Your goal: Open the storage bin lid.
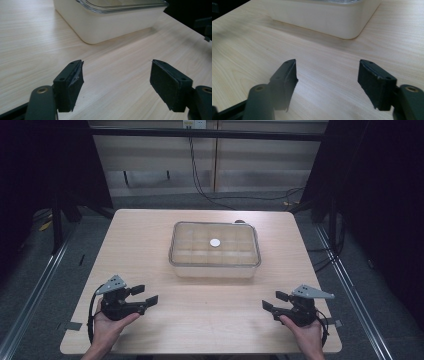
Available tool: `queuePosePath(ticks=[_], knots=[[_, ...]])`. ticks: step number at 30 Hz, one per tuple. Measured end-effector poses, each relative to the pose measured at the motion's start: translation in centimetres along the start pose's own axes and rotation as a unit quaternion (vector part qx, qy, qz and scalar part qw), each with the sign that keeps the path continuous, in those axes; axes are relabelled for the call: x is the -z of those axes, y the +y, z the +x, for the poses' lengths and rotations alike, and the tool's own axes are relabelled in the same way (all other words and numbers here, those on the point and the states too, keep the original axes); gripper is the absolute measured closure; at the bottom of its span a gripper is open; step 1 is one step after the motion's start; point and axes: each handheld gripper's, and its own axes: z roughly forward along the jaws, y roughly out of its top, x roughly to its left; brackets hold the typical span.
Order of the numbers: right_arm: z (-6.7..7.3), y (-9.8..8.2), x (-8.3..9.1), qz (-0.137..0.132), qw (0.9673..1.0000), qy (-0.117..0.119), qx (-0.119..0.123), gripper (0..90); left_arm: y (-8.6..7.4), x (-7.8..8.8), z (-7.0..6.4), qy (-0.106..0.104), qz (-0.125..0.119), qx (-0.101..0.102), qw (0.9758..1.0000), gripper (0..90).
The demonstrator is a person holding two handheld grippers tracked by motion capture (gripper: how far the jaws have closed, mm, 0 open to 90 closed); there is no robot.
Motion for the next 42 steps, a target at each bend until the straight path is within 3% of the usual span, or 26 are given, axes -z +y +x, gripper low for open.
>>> queuePosePath(ticks=[2,5,7,10,17,22,26,33,35,37,42], knots=[[0.0,0.3,0.1,0.0,1.0,0.002,-0.002,27.5,0.1,-0.3,-0.4,0.002,0.011,-0.019,0.9998,36.2],[0.1,0.5,0.0,-0.004,1.0,0.003,0.001,27.5,0.2,-0.7,-0.5,-0.009,0.021,-0.014,0.9996,34.4],[0.1,0.5,-0.2,-0.001,1.0,0.0,0.002,27.5,0.6,-1.0,-0.5,0.005,0.034,-0.03,0.999,35.8],[0.1,0.7,-0.5,0.009,0.9999,0.001,0.008,28.4,1.1,-1.2,-0.1,-0.004,0.041,-0.021,0.9989,40.0],[-0.1,2.9,0.2,-0.014,0.9997,-0.005,0.021,31.3,3.4,-1.0,0.2,-0.013,0.014,-0.025,0.9995,41.0],[-0.8,4.4,0.5,-0.029,0.9994,-0.004,0.02,31.2,4.1,-1.1,0.4,-0.018,0.016,-0.026,0.9994,39.8],[-1.6,5.5,0.1,-0.028,0.9995,0.0,0.013,34.3,4.9,-0.9,0.6,-0.014,0.011,-0.037,0.9992,46.8],[-1.9,7.5,-0.7,-0.025,0.9995,0.008,0.016,35.2,6.9,-1.3,1.4,0.003,0.007,-0.042,0.9991,43.3],[-2.1,8.1,-1.0,-0.024,0.9995,0.011,0.019,35.2,7.4,-1.7,1.7,0.011,0.013,-0.045,0.9989,33.2],[-2.3,8.6,-1.3,-0.025,0.9995,0.01,0.018,35.1,7.8,-2.0,1.9,0.024,0.014,-0.051,0.9983,35.8],[-2.9,9.6,-2.4,-0.02,0.9996,0.013,0.014,33.3,8.8,-2.8,2.6,0.019,0.019,-0.043,0.9987,33.8]])
